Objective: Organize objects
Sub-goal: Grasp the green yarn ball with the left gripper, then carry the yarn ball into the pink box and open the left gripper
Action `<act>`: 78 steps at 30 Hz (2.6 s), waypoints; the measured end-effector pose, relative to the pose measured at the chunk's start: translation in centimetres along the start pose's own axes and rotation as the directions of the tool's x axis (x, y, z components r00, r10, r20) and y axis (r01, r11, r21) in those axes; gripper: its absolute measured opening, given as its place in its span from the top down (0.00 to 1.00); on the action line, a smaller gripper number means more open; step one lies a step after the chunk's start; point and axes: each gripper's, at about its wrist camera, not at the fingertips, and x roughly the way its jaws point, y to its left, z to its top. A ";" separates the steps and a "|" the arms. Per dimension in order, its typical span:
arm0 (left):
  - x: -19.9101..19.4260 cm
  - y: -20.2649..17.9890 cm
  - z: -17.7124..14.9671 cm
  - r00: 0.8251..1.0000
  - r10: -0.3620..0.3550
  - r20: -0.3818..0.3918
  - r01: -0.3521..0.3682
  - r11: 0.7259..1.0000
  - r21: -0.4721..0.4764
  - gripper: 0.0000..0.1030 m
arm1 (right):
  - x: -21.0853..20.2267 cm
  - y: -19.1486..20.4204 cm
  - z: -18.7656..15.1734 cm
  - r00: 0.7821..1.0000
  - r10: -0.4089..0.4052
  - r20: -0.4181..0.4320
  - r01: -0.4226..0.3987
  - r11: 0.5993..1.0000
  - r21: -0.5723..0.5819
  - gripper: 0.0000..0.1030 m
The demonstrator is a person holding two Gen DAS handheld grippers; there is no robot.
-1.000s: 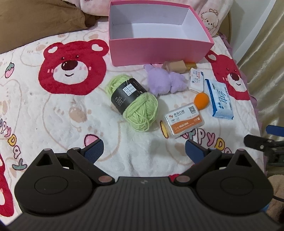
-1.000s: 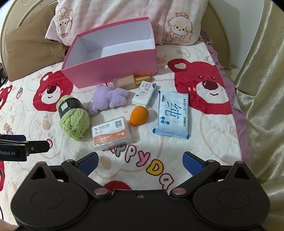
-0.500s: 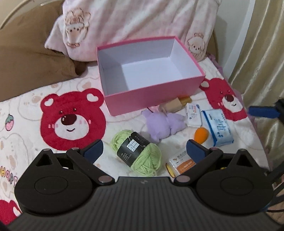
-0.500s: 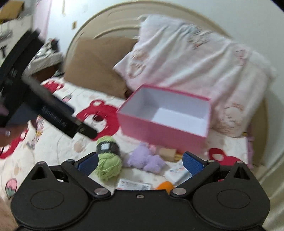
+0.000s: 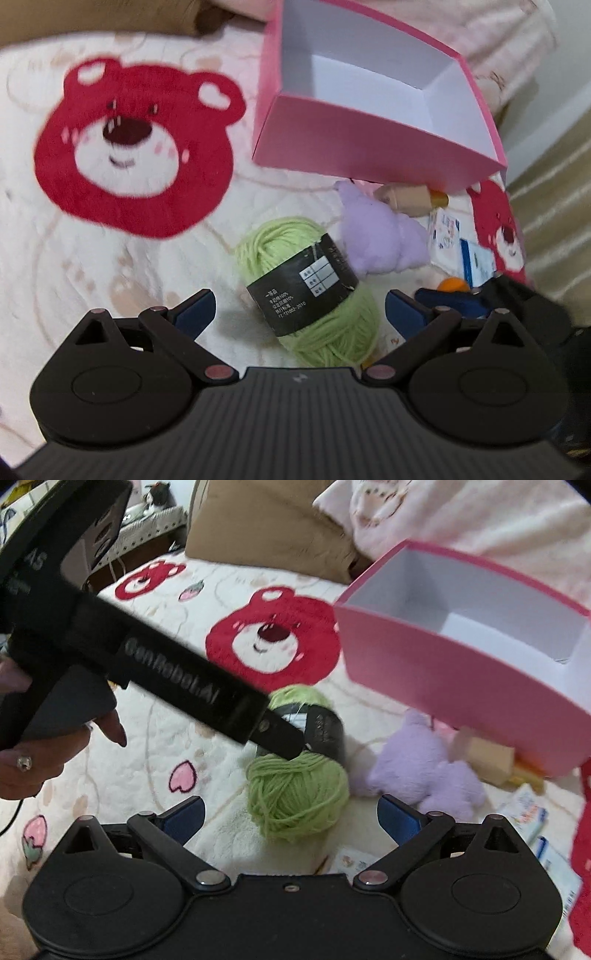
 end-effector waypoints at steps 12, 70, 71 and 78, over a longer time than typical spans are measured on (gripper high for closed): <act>2.3 -0.3 -2.0 0.997 -0.082 0.001 0.082 0.997 0.011 0.45 | 2.7 -0.8 -2.0 1.000 0.009 0.006 -0.010 0.986 0.164 0.39; 14.9 -14.5 22.9 0.981 -0.164 -0.105 0.192 0.907 0.375 0.60 | 2.0 -22.5 10.2 0.904 -0.423 -0.061 0.419 0.851 0.317 0.70; 14.9 -14.8 22.8 0.983 -0.161 -0.090 0.183 0.906 0.382 0.60 | 2.1 -22.6 9.9 0.899 -0.434 -0.054 0.427 0.845 0.322 0.76; 15.7 -16.2 22.6 0.995 -0.103 0.007 0.094 0.934 0.345 0.58 | 3.1 -23.3 10.1 0.842 -0.539 -0.010 0.500 0.774 0.387 0.85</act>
